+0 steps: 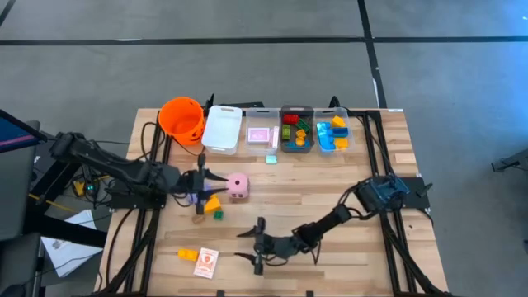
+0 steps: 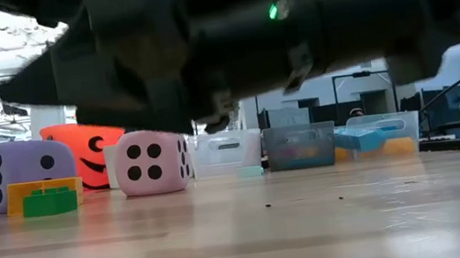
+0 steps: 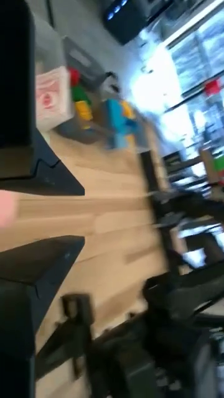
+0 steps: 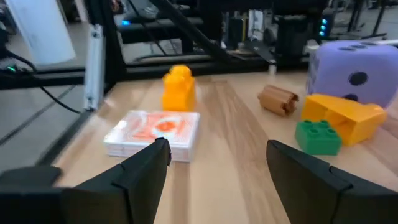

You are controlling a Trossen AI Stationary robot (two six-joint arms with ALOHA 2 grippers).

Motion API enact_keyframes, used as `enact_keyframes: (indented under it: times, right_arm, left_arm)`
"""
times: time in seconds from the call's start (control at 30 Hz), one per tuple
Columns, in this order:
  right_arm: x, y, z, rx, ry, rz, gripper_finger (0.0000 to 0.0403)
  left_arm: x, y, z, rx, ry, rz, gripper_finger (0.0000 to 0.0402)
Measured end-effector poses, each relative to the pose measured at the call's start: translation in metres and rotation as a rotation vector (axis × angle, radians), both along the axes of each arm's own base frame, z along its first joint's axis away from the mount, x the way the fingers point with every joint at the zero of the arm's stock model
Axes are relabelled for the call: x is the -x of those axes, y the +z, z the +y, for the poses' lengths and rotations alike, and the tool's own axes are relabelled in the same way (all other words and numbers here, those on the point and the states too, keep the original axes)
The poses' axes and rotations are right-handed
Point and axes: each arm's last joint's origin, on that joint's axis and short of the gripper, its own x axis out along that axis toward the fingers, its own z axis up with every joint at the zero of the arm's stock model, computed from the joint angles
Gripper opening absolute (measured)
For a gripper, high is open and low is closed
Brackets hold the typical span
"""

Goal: Pick & Place Toys
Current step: Put the big yellow game piece into the right transparent bin

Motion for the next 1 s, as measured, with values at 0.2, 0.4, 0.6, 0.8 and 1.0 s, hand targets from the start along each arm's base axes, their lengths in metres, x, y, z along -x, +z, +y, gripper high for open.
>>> enact_keyframes:
  times: [0.2,0.4,0.6,0.8,1.0]
  right_arm:
    - [-0.006,-0.004,-0.014,0.016,-0.006,0.043,0.0265]
    - [-0.012,-0.003,-0.024,-0.005,0.065,0.047,0.0265]
    - [-0.022,0.002,-0.033,-0.023,0.094,0.031,0.0265]
    - [-0.027,0.005,-0.040,-0.038,0.141,0.026,0.0265]
    - [-0.029,0.002,-0.045,-0.030,0.138,0.057,0.0265]
  left_arm:
    - [0.011,0.006,0.001,0.111,0.072,0.261,0.0172]
    - [0.025,-0.003,0.005,0.257,0.187,0.454,0.0256]
    - [0.015,-0.017,-0.001,0.329,0.192,0.559,0.0303]
    - [-0.003,-0.042,-0.007,0.266,0.227,0.701,0.0307]
    - [-0.006,-0.062,-0.008,0.199,0.262,0.866,0.0295]
